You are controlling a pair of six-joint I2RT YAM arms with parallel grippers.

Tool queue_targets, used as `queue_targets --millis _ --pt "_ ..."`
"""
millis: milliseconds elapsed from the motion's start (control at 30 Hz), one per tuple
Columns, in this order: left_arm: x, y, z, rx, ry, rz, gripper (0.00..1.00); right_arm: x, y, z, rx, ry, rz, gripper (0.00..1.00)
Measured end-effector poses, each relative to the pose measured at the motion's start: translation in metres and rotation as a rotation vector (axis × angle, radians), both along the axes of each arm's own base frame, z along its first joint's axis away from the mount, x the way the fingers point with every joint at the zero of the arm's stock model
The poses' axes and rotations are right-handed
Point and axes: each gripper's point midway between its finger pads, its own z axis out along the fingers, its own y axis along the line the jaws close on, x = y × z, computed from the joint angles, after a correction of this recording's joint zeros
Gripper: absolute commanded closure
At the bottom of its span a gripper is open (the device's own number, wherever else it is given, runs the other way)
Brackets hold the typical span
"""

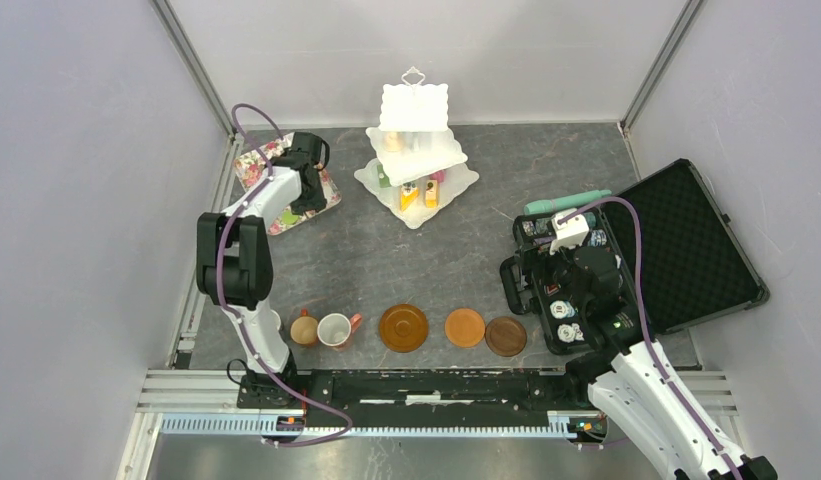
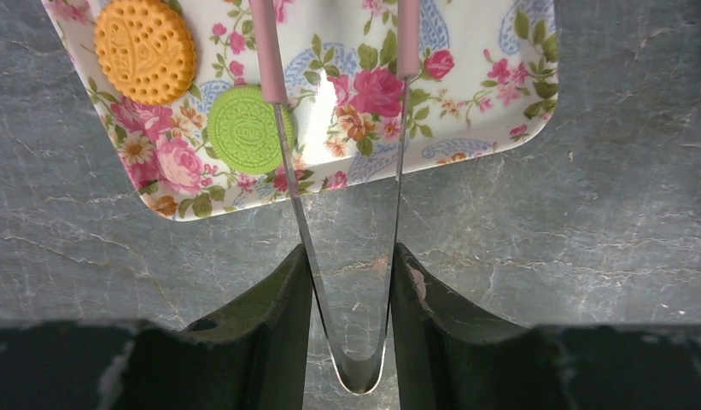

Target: Serve the afternoon tea

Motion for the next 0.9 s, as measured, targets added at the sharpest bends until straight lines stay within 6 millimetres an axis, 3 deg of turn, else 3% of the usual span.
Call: queue_targets --millis 67,200,500,900 --pt "-0.004 0.000 -0.006 0.003 0.003 -0.001 0.80 0.000 0.000 0.000 0.000 0.001 0.002 0.02" --pt "-0.005 0.000 -0.011 -0.005 0.002 0.014 0.61 0.000 0.001 0.000 0.002 -0.001 0.005 0.02" --pt "0.000 -0.004 -0.016 -0.040 -0.030 0.039 0.28 -0.001 0.001 0.001 0.006 -0.005 0.009 0.02" --pt "0.016 -0.003 -0.011 -0.081 -0.095 0.063 0.20 -0.001 0.004 -0.001 0.008 0.005 0.018 0.02"
